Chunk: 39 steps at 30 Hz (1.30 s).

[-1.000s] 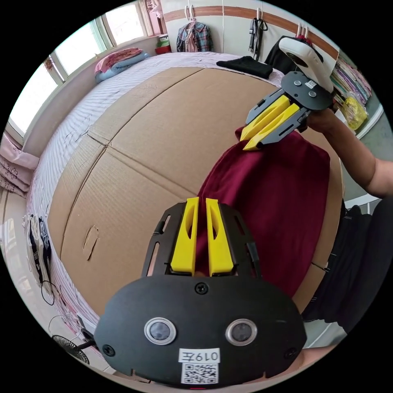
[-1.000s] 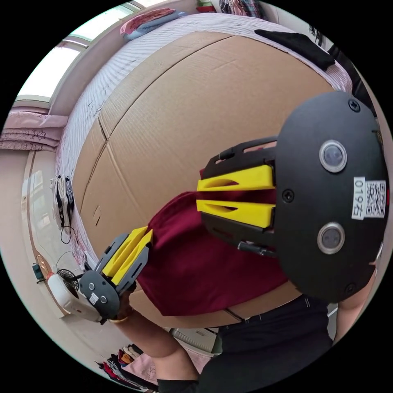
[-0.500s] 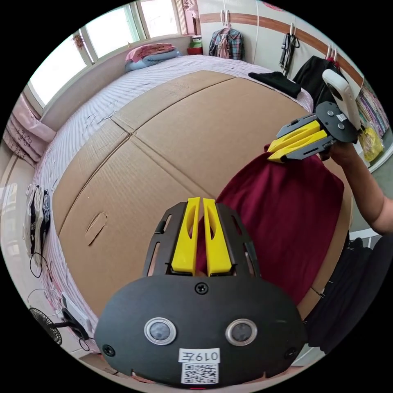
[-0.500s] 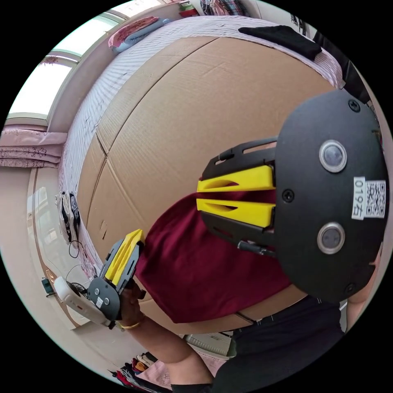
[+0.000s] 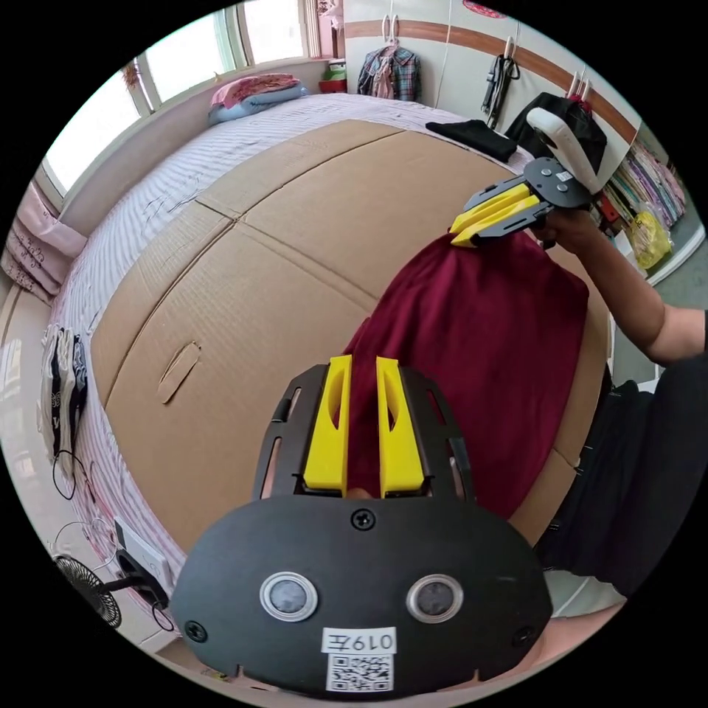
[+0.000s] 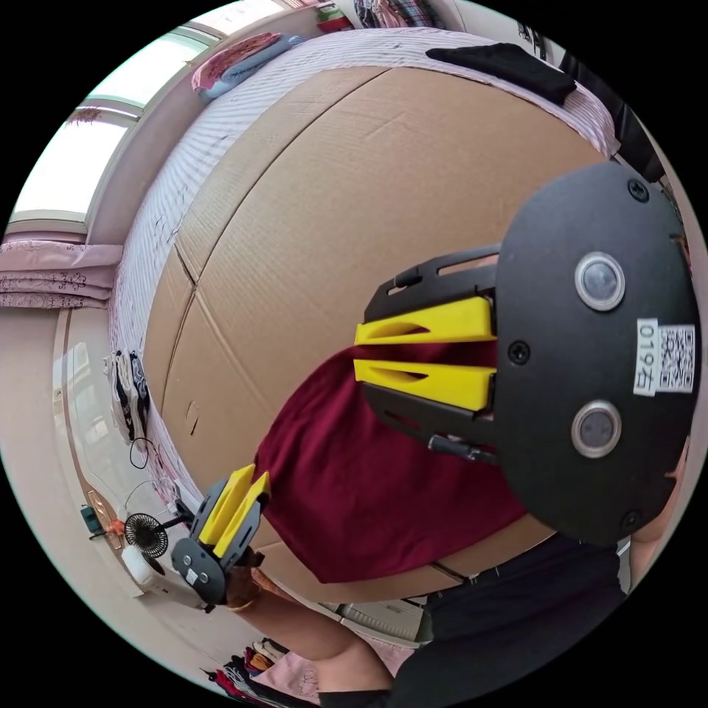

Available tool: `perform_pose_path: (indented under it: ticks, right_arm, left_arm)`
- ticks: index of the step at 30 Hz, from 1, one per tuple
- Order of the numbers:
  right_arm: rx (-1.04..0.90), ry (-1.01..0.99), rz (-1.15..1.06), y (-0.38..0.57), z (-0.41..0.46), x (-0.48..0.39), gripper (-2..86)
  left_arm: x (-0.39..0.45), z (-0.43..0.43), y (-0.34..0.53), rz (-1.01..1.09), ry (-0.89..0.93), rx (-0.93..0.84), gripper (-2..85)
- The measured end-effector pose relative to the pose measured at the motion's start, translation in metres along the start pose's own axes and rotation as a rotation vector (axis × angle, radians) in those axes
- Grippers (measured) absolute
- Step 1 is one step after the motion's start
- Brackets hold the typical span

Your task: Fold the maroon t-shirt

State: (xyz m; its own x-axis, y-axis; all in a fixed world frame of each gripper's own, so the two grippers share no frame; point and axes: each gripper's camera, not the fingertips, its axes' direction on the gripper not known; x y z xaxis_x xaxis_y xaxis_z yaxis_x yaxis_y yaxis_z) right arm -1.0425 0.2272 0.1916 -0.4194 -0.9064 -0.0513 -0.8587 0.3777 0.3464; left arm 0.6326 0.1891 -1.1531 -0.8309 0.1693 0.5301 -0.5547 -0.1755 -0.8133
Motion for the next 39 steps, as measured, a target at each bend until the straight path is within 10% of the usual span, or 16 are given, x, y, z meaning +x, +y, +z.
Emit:
perform_pose_path:
  ticks: [39]
  right_arm:
    - [0.020,-0.025,0.096,0.055,-0.115,-0.106,5.4]
  left_arm:
    - [0.074,0.049,0.045,-0.120,-0.064,0.192,1.4]
